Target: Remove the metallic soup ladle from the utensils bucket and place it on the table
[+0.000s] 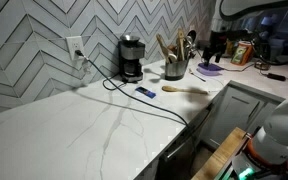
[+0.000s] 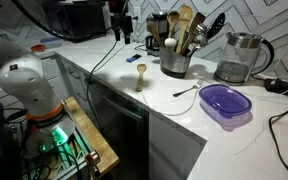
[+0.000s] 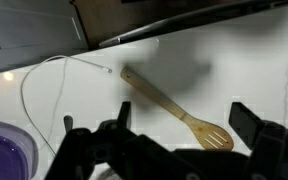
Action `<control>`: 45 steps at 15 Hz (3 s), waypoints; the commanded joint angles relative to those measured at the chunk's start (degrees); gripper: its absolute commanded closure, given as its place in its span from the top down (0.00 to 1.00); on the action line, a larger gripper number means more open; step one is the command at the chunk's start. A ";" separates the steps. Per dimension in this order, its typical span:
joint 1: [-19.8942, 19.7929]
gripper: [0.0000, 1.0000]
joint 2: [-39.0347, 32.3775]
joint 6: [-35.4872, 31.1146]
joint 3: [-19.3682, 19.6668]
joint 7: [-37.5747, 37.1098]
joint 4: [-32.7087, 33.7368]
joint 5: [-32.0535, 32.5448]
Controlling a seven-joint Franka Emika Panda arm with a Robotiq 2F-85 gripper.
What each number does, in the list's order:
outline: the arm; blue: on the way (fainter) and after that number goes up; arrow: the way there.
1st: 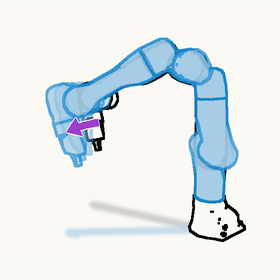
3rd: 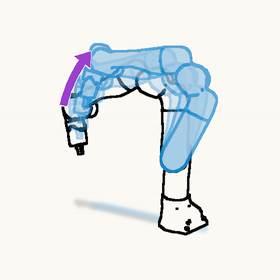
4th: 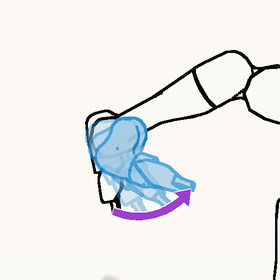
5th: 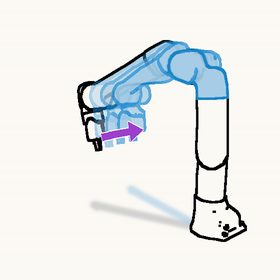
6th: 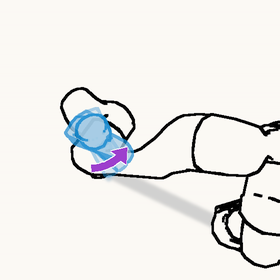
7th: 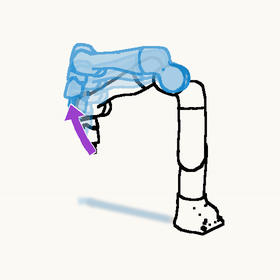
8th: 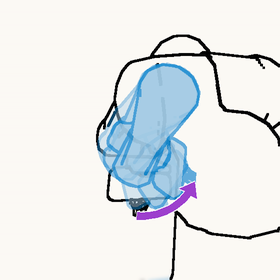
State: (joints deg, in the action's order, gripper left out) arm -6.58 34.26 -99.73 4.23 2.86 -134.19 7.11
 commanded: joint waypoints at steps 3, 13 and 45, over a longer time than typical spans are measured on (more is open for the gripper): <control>0.51 1.00 -0.03 0.21 0.38 -0.22 0.18 0.20; 0.51 1.00 -0.03 0.21 0.38 -0.22 0.19 0.20; -3.54 1.00 -32.58 -24.78 1.75 -25.46 31.08 37.72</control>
State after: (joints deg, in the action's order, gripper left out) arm -10.28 4.59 -123.87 5.24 -19.00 -105.28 42.90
